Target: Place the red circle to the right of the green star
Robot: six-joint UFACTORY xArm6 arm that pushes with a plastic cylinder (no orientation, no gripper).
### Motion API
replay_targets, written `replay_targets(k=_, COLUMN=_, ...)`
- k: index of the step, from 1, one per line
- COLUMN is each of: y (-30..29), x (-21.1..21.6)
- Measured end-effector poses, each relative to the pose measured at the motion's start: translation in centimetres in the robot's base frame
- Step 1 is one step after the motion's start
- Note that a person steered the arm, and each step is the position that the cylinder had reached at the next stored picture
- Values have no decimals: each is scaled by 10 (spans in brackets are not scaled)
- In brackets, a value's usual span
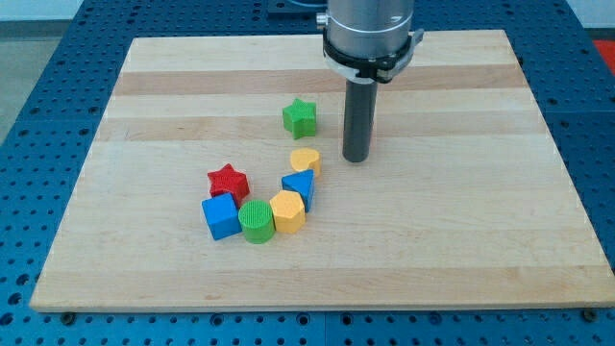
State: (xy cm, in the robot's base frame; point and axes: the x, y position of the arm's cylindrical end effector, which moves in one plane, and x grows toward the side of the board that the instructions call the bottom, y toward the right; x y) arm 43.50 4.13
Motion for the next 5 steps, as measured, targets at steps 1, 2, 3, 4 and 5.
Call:
replay_targets(k=1, y=-2, x=0)
replay_targets(k=2, y=17, x=2)
replay_targets(k=3, y=30, x=-2)
replay_targets(k=4, y=22, x=-12)
replay_targets(k=5, y=10, x=-15)
